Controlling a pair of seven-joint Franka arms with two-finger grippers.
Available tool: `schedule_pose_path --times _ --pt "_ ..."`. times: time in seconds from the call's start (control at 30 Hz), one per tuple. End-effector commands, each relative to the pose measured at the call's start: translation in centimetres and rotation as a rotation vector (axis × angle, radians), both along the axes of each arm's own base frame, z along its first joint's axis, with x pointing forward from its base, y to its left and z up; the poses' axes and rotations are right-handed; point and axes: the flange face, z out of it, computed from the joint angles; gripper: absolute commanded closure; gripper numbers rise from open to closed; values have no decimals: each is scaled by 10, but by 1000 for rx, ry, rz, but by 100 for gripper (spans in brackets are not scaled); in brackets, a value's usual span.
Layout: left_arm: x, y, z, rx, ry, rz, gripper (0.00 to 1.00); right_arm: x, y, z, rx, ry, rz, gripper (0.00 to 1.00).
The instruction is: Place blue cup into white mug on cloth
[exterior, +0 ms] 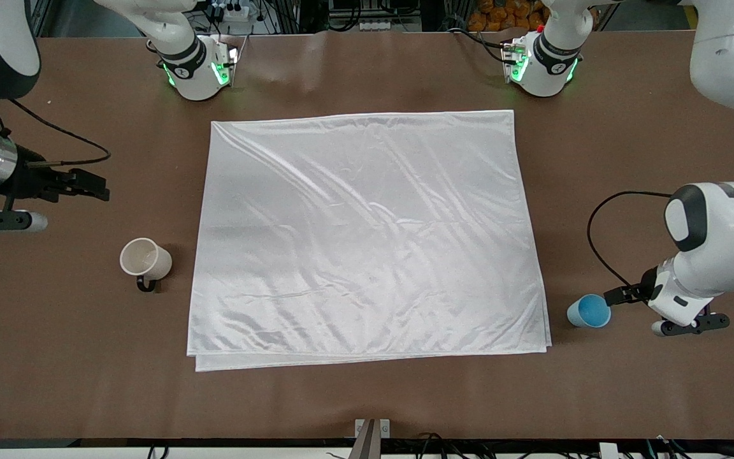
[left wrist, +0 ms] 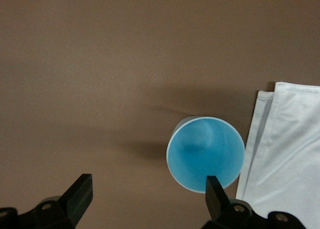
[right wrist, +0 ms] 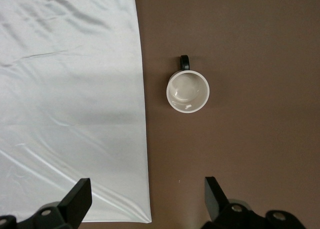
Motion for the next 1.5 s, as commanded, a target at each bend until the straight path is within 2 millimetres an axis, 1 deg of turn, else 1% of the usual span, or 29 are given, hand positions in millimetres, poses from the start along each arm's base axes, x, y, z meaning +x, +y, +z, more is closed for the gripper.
schedule_pose_path --times 0.0,0.17,0.2,0.3,0.33,0.4,0.47,0.57,0.6,0.67,0.73,0.8,0.9,0.93,0.97,1.0,1.2,1.33,1.47 --pt "8 -2 -13 32 1 -33 0 16 -18 -29 12 22 -6 0" --pt "8 -4 -26 27 16 -25 0 31 -33 -70 27 60 -8 0" --pt "7 -4 -30 27 22 -25 0 33 -34 -75 32 58 10 0" --pt "8 -4 -32 26 19 -25 0 40 -37 -85 45 43 70 0" --pt "8 -4 -34 27 17 -26 0 44 -40 -93 51 35 85 0" --pt "8 -4 -36 26 19 -26 6 51 -47 -103 58 15 95 0" --pt "8 -4 -41 24 22 -26 15 56 -49 -113 62 3 109 0" --pt "8 -4 -45 22 20 -24 22 62 -51 -128 64 3 111 0" --pt "9 -4 -44 22 16 -24 25 63 -51 -132 65 4 112 0" --pt "9 -5 -48 22 15 -26 33 67 -51 -141 65 2 113 0" --pt "9 -10 -50 21 14 -33 42 70 -54 -152 67 -1 109 0" --pt "9 -10 -52 21 12 -33 49 74 -55 -161 58 -7 112 0" --pt "9 -10 -54 20 14 -33 64 81 -56 -178 55 -27 111 0" --pt "9 -10 -56 20 17 -33 72 83 -59 -183 56 -30 109 0" --pt "9 -10 -56 20 15 -33 87 84 -58 -189 55 -31 111 0" --pt "9 -10 -56 19 14 -32 100 86 -59 -194 56 -35 109 0" --pt "11 -9 -54 17 -3 -30 100 90 -60 -214 50 -36 115 0" --pt "12 -8 -46 16 -17 -26 100 92 -67 -227 54 -39 105 0" --pt "15 -8 -24 16 -47 -25 100 94 -70 -249 60 -30 98 0"
